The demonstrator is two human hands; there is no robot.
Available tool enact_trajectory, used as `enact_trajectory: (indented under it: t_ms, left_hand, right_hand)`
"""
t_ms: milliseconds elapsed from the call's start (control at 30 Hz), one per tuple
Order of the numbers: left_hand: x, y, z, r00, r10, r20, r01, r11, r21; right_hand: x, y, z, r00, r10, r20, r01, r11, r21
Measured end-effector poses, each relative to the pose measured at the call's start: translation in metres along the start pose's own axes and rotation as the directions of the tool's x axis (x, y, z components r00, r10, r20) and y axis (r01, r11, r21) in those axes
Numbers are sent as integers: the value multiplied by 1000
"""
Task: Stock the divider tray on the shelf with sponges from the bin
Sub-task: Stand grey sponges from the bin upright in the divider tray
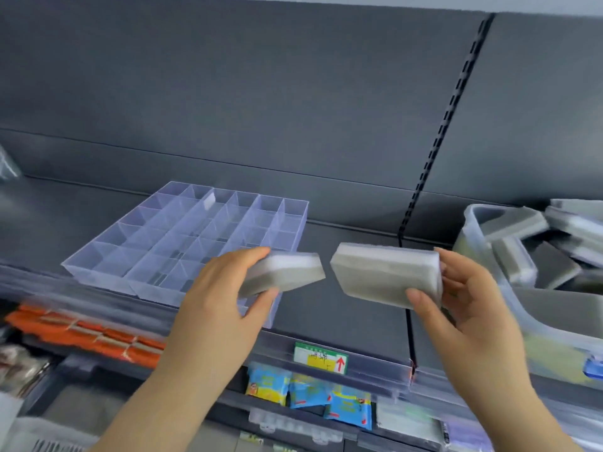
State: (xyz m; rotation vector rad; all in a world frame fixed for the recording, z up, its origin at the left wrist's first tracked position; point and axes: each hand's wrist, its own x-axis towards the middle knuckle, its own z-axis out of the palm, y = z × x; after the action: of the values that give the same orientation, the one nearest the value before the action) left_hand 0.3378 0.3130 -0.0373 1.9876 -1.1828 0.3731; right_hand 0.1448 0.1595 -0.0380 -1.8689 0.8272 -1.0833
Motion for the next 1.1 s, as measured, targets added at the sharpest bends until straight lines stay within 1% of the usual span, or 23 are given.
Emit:
enact_trajectory:
  t_ms: [100, 167, 300, 367, 500, 633, 700, 800, 900, 1000, 1100]
  left_hand:
    - [22, -24, 8, 999, -33, -11, 33, 999, 32]
    - [39, -39, 10, 997, -80, -1, 80, 996, 47]
    - [74, -69, 11, 987, -159, -14, 160, 986, 44]
    - [87, -83, 12, 983, -181, -22, 182, 982, 51]
    - [102, -112, 16, 972, -235, -25, 236, 971, 31]
    - [122, -143, 23, 968, -248, 30, 248, 969, 5]
    - [137, -158, 26, 972, -225, 67, 228, 973, -36]
    - [161, -184, 30, 981, -149, 125, 157, 986, -61]
    - [188, -209, 35, 981, -56, 186, 74, 993, -95]
    - [215, -229, 46, 978, 70, 196, -44, 990, -132]
    - [235, -239, 63, 968, 137, 211, -101, 980, -173]
  right_hand:
    - [29, 9, 28, 1000, -6, 9, 6, 1000, -23]
    - [53, 13, 47, 1000, 2, 25, -1, 999, -36]
    - [105, 13, 84, 997, -29, 65, 35, 995, -93]
    - [134, 12, 104, 995, -54, 87, 68, 984, -164]
    - [182, 18, 142, 976, -139, 165, 186, 931, -314]
    - [209, 32, 178, 957, -116, 268, 225, 877, -425]
    - [217, 35, 194, 954, -83, 287, 215, 858, -467]
    - [223, 38, 216, 957, -58, 284, 212, 808, -549]
    - [227, 38, 234, 967, 19, 255, 153, 756, -637]
    - [232, 38, 247, 964, 92, 250, 114, 706, -699]
    - [234, 41, 254, 959, 141, 244, 89, 671, -736]
